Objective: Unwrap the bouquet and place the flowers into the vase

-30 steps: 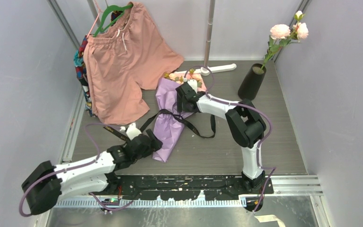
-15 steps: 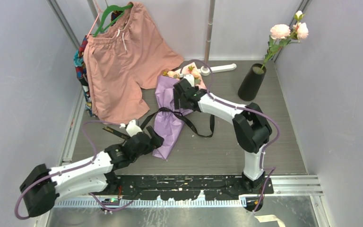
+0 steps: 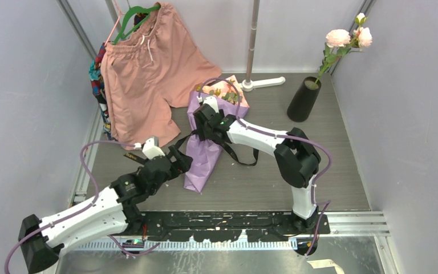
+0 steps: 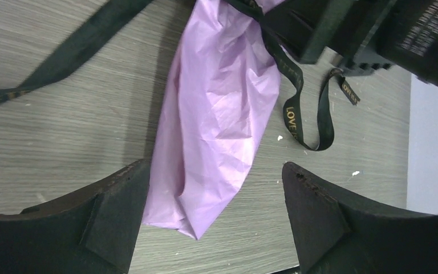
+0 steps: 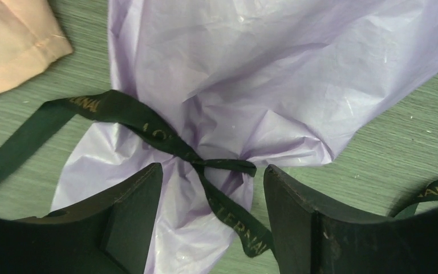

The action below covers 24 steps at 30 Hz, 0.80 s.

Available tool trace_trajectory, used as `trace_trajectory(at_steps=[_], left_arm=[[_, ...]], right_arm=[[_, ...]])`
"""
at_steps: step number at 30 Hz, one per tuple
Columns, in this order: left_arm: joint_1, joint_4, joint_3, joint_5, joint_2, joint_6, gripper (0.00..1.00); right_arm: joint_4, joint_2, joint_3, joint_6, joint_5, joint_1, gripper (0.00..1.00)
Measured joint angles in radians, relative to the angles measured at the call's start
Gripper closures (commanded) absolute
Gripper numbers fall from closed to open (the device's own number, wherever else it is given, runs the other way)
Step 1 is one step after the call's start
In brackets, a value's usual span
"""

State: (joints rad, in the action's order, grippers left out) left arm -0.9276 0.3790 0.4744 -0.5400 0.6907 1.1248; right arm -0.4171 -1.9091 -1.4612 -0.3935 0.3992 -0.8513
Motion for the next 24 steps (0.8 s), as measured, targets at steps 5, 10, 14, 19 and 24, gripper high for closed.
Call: trace_trajectory(at_steps=[5, 10, 14, 19, 24], left_arm=[[0.000, -0.192, -0.029, 0.066, 0.119, -0.007, 0.16], [0.000, -0.371, -0.029, 0.114, 0.243, -0.014, 0.16], [0.000, -0.464, -0.012, 0.132, 0.340, -0.019, 0.17], [0.000, -0.594, -0.012, 0.141, 0.468, -0.020, 0.20], [0.006, -0.690, -0.035, 0.142, 0.565, -0.002, 0.21]], right_arm=[[-0.003, -0.073, -0.024, 0.008, 0.006, 0.016, 0.34], [-0.003, -0.123, -0.057, 0.017, -0.005, 0.037, 0.41], [-0.003, -0.129, -0.063, 0.022, -0.011, 0.047, 0.58], [-0.001, -0.135, -0.069, 0.021, -0.018, 0.048, 0.86], [-0.002, -0.136, -0.069, 0.021, -0.021, 0.048, 0.99]])
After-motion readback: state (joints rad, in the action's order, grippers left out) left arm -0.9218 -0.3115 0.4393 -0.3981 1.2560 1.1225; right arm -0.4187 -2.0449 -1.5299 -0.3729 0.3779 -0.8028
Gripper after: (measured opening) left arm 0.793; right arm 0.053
